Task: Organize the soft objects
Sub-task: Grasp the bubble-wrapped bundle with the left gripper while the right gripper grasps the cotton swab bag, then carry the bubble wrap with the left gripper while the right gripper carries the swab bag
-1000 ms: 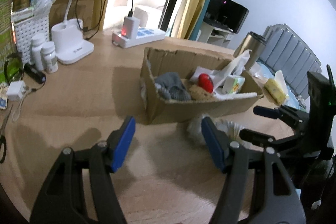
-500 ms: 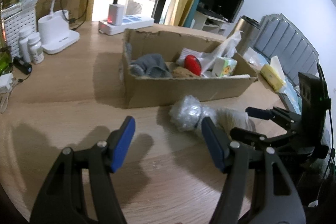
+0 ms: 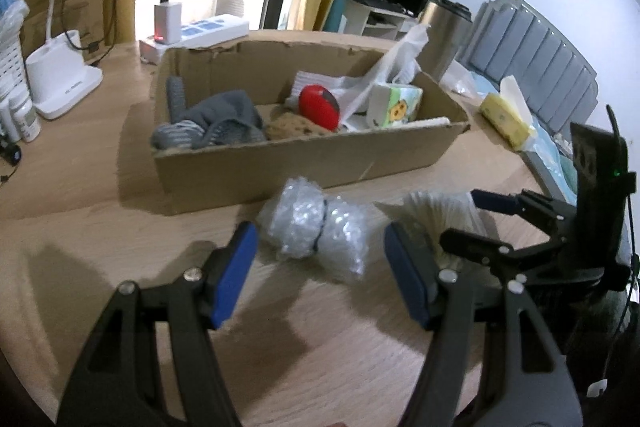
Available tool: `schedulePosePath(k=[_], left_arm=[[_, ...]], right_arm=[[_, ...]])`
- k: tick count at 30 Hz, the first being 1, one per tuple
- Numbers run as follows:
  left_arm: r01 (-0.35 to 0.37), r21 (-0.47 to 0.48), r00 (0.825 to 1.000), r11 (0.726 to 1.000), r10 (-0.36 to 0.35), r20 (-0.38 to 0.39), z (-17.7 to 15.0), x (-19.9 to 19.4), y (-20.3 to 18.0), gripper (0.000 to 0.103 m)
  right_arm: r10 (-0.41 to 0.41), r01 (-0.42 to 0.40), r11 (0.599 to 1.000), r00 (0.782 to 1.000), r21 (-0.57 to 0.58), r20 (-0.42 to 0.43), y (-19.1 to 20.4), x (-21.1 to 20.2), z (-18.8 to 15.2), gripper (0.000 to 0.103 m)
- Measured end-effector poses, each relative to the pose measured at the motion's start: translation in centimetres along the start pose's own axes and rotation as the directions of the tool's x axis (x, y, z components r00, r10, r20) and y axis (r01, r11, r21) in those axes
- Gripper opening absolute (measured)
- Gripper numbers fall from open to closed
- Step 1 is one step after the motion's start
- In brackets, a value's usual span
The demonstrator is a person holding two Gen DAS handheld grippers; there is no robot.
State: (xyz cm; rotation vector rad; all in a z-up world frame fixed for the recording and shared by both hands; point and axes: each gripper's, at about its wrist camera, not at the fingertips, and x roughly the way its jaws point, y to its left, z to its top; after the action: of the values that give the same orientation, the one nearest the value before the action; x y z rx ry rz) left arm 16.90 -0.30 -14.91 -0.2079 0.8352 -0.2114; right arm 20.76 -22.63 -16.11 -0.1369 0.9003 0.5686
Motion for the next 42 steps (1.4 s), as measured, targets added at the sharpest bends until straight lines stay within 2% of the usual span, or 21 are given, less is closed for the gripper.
schedulePosePath(k=[10,18,28,42], left_arm=[[-0.04,0.045,0.998,0.998,0.042,-0.043,0.6,2.5,-1.3,0.068],[-0.085,0.076,0.994,0.993,0.09,-0.058,0.9,3.8,-1.8,0.068],[-0.088,0.104,0.992,0.991,0.096,-0.084,0.9,5.0,-2.4,0.068],[-0.011,0.094,0.998,0.996,0.017,-0.064,0.6,4.1,-2.3,0.061]], right_arm=[[0.045,-0.045,0.999,0.999,0.021,0.001,-1.2,-0.2,-0.4,0.085],[0.062,-0.062,0.998,0.998,-0.005,0.003,-0.7,0.0,-0.5,0.079],[0.095,-0.095,0.995,0.995,-0.017,0.01,-0.5,0.1,-0.5,0.07],[0.112,-0.112,0.994,0.994,-0.017,0.01,-0.7,0.3,-0.4,0.067]])
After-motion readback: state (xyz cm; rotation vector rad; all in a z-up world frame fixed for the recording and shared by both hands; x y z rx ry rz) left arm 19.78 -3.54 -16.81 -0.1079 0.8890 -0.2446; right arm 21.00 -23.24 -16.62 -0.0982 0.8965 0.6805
